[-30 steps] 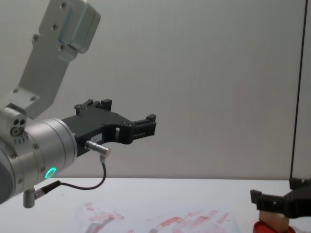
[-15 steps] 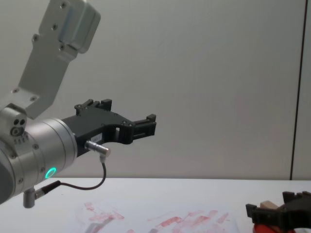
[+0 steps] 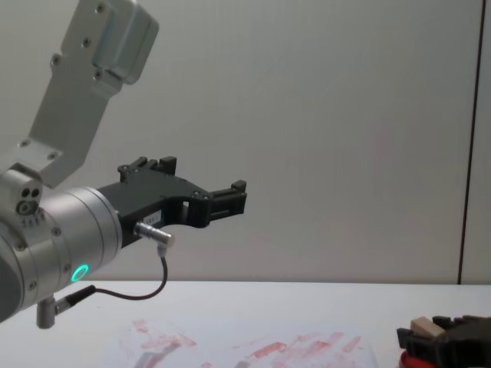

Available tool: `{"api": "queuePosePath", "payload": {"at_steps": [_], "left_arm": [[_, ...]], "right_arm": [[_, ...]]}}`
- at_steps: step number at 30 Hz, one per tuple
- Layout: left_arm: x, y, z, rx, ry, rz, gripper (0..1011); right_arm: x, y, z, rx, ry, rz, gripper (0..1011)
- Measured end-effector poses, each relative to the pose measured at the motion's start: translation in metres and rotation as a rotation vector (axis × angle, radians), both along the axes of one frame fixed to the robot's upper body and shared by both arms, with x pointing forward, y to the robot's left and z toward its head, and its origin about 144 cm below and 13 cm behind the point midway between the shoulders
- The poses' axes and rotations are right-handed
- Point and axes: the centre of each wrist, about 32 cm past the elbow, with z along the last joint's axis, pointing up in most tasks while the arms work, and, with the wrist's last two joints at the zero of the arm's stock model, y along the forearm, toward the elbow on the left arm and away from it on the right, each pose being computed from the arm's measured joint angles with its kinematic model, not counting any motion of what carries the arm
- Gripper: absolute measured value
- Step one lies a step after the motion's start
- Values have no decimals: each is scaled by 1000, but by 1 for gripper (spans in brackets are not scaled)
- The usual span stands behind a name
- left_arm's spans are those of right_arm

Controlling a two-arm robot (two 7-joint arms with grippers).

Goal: Use the one hand to pick up the stamp and affix it onto the A4 paper.

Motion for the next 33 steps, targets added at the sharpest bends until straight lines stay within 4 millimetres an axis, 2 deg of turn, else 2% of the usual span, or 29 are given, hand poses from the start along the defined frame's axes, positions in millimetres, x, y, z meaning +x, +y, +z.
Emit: {"api": "queuePosePath", "payload": {"at_steps": [6,7,8,12,23,33], "left_arm": [[0,0,0,0,0,0,1002],[0,0,0,0,0,0,1002],[0,0,0,0,0,0,1002],[0,0,0,0,0,0,1002],[0,0,0,0,0,0,1002],[0,0,0,0,0,0,1003]], "right_arm": [[2,0,-1,0,6,-2,414],[2,0,-1,0,7,-3,414],[2,0,-1,0,7,-3,345],[3,1,-1,-1,3,-4,233],[3,3,6,4,-58,14,217],[0,18,19,27,-113,95,217]]}}
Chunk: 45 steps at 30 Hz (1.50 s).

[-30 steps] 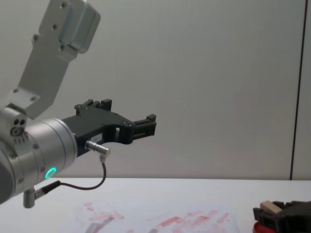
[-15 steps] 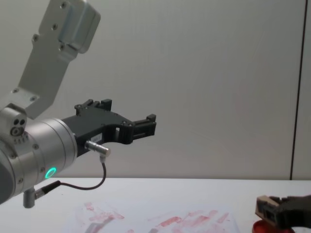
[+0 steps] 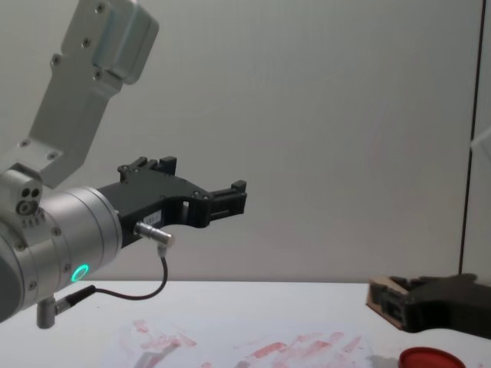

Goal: Use the one hand to pick up the stamp and affix it onto the A4 paper.

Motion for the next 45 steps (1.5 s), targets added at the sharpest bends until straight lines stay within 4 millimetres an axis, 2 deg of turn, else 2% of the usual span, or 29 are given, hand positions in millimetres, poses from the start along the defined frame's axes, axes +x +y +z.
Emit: {"api": "queuePosePath", "payload": {"at_steps": [10,21,45], "left_arm": [[0,0,0,0,0,0,1003],[0,0,0,0,0,0,1002],[0,0,0,0,0,0,1003]], "right_arm": [[-5,16,0,0,-1,72,217],[-11,28,-10,-22,36,124,217],[-14,29,-33,-73,92,137,217]]}}
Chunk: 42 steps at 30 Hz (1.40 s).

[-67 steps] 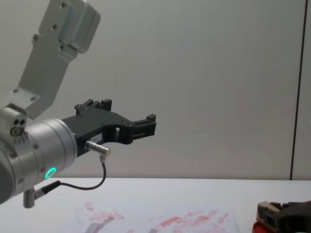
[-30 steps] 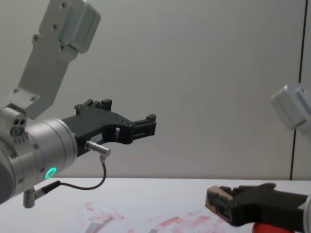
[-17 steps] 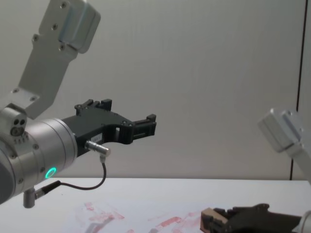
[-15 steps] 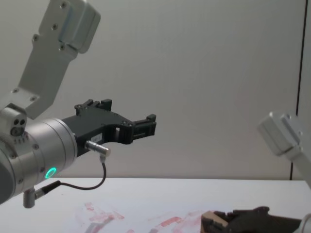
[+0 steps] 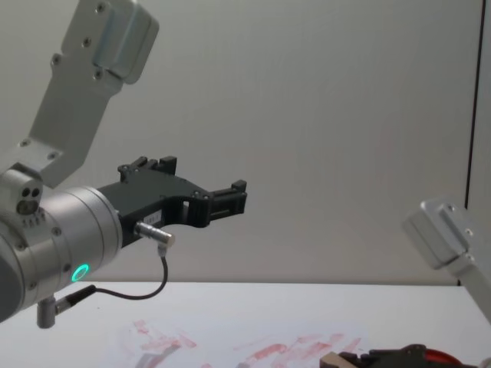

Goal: Use the one hand to pick up the stamp and affix it onto the A4 paper.

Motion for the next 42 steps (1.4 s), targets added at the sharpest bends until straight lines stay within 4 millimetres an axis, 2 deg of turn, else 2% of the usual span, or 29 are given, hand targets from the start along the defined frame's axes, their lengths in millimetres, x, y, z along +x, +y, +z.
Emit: {"api": "queuePosePath", "payload": {"at_steps": [19,32,42], "left_arm": [[0,0,0,0,0,0,1002],[0,0,0,0,0,0,1003],[0,0,0,0,0,0,1003]], "right_arm": [[0,-1,-2,3,2,1,217],[5,-14,20,84,-78,-67,217],[9,-29,26,89,-101,-115,217]]}}
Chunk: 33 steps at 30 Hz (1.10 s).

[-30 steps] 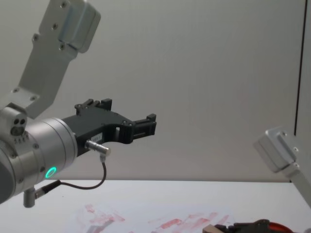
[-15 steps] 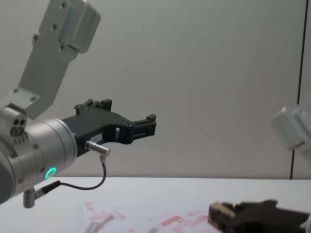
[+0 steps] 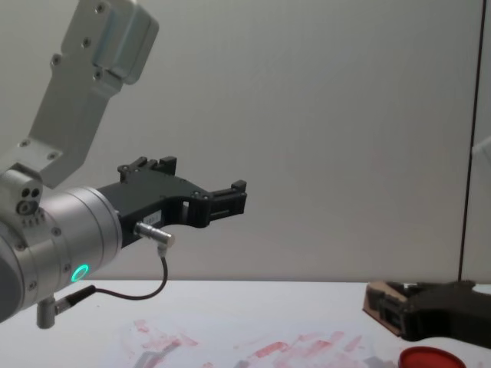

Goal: Use the one hand to pick up the stamp and affix it onto the A4 paper.

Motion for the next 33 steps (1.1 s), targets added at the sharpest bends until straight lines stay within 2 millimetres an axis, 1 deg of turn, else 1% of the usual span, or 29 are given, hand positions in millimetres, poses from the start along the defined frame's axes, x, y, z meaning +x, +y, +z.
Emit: {"api": "queuePosePath", "payload": {"at_steps": [15,33], "left_arm": [[0,0,0,0,0,0,1003],[0,0,0,0,0,0,1002]], "right_arm": [[6,-19,-6,-43,49,-47,217],[9,-31,-11,-77,90,-66,221]]}}
